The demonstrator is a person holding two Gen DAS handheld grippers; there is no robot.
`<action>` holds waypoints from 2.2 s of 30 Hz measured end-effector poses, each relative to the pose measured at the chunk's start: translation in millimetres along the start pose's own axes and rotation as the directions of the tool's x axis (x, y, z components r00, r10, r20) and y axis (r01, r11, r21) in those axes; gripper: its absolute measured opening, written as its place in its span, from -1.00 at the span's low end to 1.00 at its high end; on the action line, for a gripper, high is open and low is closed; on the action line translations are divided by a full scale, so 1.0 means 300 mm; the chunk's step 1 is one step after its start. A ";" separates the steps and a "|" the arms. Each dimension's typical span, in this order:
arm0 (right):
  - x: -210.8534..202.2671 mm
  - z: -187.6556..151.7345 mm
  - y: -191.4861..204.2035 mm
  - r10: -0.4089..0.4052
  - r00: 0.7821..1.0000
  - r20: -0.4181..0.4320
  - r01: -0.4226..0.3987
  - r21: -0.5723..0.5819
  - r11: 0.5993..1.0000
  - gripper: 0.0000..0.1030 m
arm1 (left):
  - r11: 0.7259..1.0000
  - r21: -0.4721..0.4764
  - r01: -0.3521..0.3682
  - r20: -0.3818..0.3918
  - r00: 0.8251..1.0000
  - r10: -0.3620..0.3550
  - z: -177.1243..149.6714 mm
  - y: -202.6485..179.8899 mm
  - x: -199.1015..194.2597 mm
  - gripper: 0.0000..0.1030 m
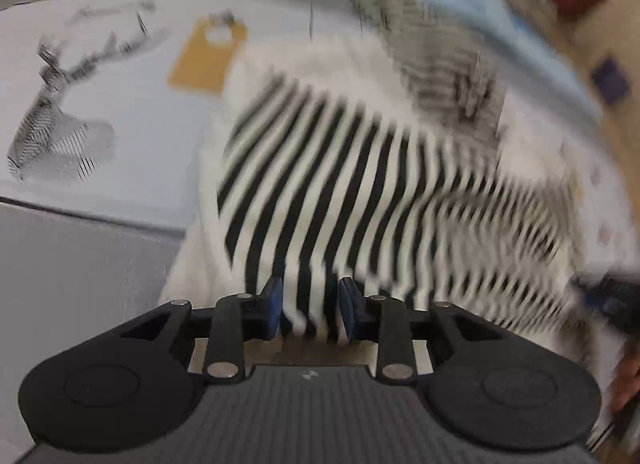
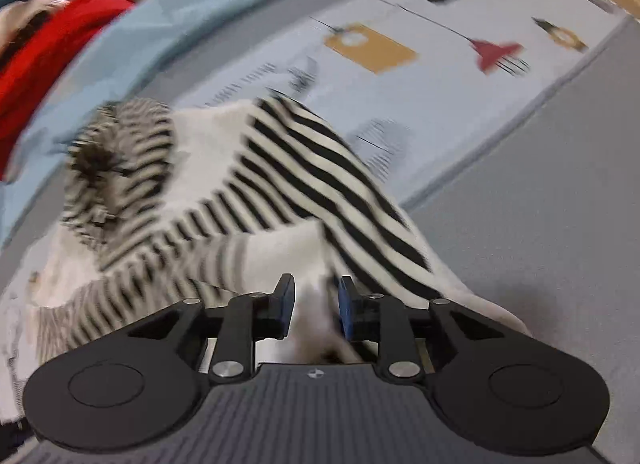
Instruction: Fold small clothes
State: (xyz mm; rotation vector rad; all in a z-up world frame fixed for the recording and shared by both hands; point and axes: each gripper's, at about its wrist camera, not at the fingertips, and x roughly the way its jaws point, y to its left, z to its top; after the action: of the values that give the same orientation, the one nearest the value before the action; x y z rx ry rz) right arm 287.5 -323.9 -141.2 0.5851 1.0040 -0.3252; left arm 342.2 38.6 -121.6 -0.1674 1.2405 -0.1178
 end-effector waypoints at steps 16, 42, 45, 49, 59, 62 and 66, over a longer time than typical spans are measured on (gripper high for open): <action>0.016 -0.014 -0.006 0.031 0.999 -0.031 -0.031 -0.024 0.999 -0.97 | 1.000 0.028 0.006 0.044 0.999 -0.007 0.022 -0.031 0.003 -0.17; 0.041 -0.025 0.025 0.118 0.989 -0.094 -0.123 -0.045 0.991 -0.76 | 1.000 0.013 0.005 0.048 0.999 -0.006 0.023 -0.025 0.040 -0.11; 0.033 -0.028 0.000 0.122 0.987 -0.104 -0.123 -0.002 0.992 -0.76 | 0.999 0.033 -0.025 0.041 0.999 0.023 0.016 -0.043 0.059 -0.11; 0.001 -0.025 0.012 0.133 0.987 -0.092 -0.132 0.008 0.991 -0.60 | 1.000 0.019 0.011 0.137 0.991 -0.013 0.026 -0.059 -0.014 -0.11; -0.112 0.047 0.000 0.196 0.981 -0.006 -0.196 -0.037 0.980 -0.60 | 0.996 0.081 -0.022 0.426 0.904 -0.015 0.285 -0.244 -0.165 -0.63; -0.137 0.069 -0.017 0.218 0.976 0.011 -0.217 -0.037 0.975 -0.79 | 0.995 0.099 -0.023 0.453 0.891 -0.025 0.463 -0.309 -0.124 -0.66; -0.160 0.095 -0.031 0.246 0.969 0.027 -0.246 -0.018 0.969 -0.83 | 0.987 0.146 -0.066 0.459 0.889 -0.008 0.680 -0.406 0.009 -0.66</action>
State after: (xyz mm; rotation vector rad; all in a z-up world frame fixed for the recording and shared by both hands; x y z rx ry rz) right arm 278.0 -348.8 -91.4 0.6825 0.8940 -0.1059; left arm 536.4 -68.5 -36.9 -0.0333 0.7549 -0.1407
